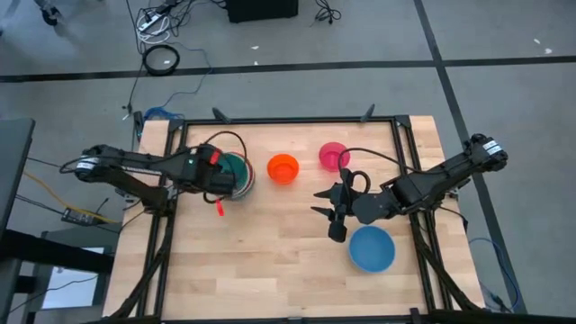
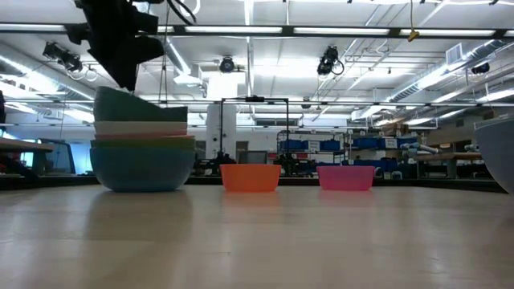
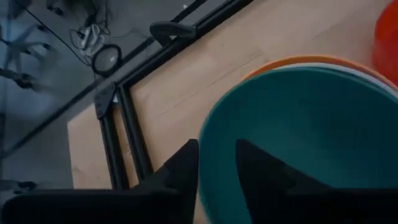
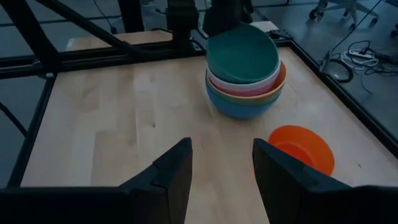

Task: Nest bowls inside each other
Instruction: Stack the green bowl on top of the white bowl, then stack the blue bowl on top of the green bowl

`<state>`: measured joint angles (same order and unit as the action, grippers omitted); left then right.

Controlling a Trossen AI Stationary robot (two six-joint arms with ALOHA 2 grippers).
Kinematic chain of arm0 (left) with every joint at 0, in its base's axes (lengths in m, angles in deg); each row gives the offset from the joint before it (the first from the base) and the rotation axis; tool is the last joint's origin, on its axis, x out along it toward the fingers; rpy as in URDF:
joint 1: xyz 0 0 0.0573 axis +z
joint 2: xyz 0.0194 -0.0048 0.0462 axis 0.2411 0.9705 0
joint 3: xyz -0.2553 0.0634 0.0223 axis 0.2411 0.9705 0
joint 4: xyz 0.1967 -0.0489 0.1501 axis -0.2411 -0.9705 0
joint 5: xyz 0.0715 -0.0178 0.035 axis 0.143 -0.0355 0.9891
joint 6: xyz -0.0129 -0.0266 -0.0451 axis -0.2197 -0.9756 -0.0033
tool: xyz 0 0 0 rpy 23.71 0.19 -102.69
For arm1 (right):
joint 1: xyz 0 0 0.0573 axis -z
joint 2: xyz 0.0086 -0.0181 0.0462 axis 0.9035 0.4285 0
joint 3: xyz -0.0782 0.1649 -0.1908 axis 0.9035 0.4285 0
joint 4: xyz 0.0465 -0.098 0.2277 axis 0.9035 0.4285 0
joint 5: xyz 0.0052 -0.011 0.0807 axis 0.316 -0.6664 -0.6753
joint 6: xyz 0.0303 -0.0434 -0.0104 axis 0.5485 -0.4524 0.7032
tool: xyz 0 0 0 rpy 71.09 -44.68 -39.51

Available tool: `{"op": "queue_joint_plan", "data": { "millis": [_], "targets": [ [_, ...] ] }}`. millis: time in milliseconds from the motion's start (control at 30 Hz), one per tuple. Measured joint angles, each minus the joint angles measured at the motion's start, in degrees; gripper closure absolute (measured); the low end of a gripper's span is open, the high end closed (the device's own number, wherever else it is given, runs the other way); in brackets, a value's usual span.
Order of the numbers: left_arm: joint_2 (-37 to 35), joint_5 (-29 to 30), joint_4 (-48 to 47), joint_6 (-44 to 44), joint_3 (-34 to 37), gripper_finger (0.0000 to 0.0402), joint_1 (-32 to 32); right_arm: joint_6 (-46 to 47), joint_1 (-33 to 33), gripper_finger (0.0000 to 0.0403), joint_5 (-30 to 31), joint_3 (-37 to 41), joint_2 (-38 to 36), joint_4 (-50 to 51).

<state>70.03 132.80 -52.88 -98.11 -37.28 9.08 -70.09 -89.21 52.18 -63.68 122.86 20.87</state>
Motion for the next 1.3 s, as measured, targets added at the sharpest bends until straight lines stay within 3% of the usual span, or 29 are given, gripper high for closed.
{"op": "queue_joint_plan", "data": {
  "millis": [267,467,633,733,833,1000,1300],
  "targets": [
    [-9.05,-1.38,4.61,2.93,0.00,0.0258,-0.46,0.67,-0.11,0.0247,0.00,0.00,-0.02,1.42],
    [-10.58,-7.35,8.72,6.38,0.04,0.0257,-0.70,3.72,-0.13,0.0247,0.00,0.00,-0.02,4.32],
    [-12.35,-12.87,26.59,17.85,0.07,0.0257,-2.75,12.27,-1.30,0.0247,-0.61,0.00,-0.04,14.27],
    [-15.72,-15.61,38.96,25.26,0.00,0.0257,-3.88,24.22,-2.03,0.0247,-6.53,0.00,-0.04,26.67],
    [-19.02,-16.70,44.68,28.64,0.00,0.0257,-5.16,35.08,-3.93,0.0247,-14.86,0.01,-0.04,34.30],
    [-24.02,-16.74,42.61,29.26,0.00,0.0257,-6.48,44.24,-9.41,0.0247,-26.54,0.00,0.43,31.34],
    [-24.16,-16.77,39.78,29.53,0.00,0.0257,-9.43,49.57,-17.59,0.0247,-30.73,0.00,8.90,26.11]
  ]
}}
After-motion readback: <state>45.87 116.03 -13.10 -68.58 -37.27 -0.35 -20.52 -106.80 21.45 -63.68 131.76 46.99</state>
